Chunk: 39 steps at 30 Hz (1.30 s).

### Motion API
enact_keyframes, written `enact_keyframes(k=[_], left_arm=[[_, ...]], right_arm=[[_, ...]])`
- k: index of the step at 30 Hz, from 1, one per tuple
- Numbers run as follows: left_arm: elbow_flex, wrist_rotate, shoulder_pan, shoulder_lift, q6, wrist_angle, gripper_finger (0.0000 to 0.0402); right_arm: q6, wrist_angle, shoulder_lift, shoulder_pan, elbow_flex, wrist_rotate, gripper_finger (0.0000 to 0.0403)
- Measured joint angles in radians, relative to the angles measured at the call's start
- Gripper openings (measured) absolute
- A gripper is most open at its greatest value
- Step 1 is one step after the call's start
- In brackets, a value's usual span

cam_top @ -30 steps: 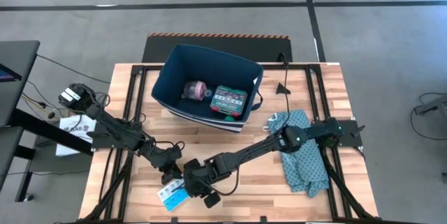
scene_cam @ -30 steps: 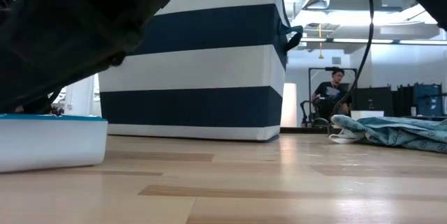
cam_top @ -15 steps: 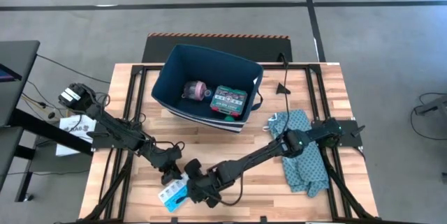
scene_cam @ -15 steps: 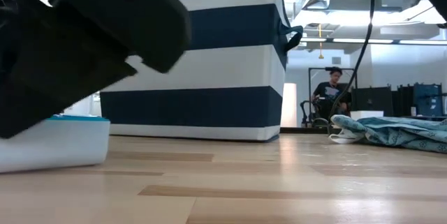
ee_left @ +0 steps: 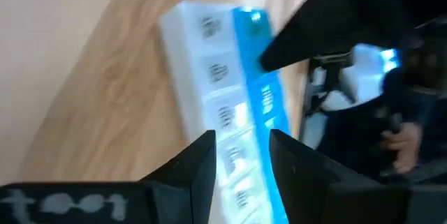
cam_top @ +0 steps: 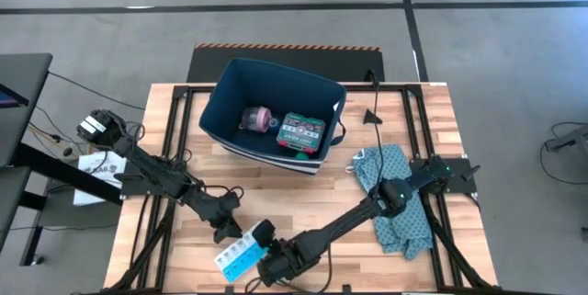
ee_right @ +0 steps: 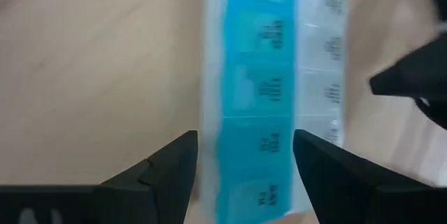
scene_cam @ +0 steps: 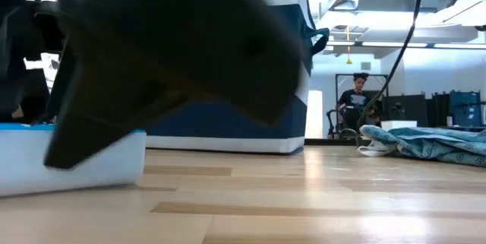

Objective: Pick & place medical supplies in basket/bin
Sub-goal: Put the pill organizer into the laundry organizer

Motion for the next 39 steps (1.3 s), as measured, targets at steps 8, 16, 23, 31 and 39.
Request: enact_keyframes(k=[8,16,23,31,39], left_arm=[[0.0,0.018,0.0,0.0,-0.01,0.041,0.0122],[0.001,-0.005,0.0,-0.001,0.058,-0.071,0.0122],[0.0,0.03,0.0,0.0,0.088,-0.044,0.0122],[0.089,0.049,0.0,-0.003,0.132,-0.142,0.0122],[0.192,0.009,0.0,-0.003,0.123,-0.444,0.0122]], right_arm=[[0.029,0.021,0.029,-0.038,0.003,0.043,0.0228],[0.052,0.005,0.029,-0.081,0.001,0.162,0.0228],[0.166,-0.084,0.029,-0.092,0.001,0.152,0.0228],[0.168,-0.1,0.029,-0.077,0.001,0.141,0.0227],[0.17,-0.093,0.029,-0.062,0.001,0.158,0.0227]])
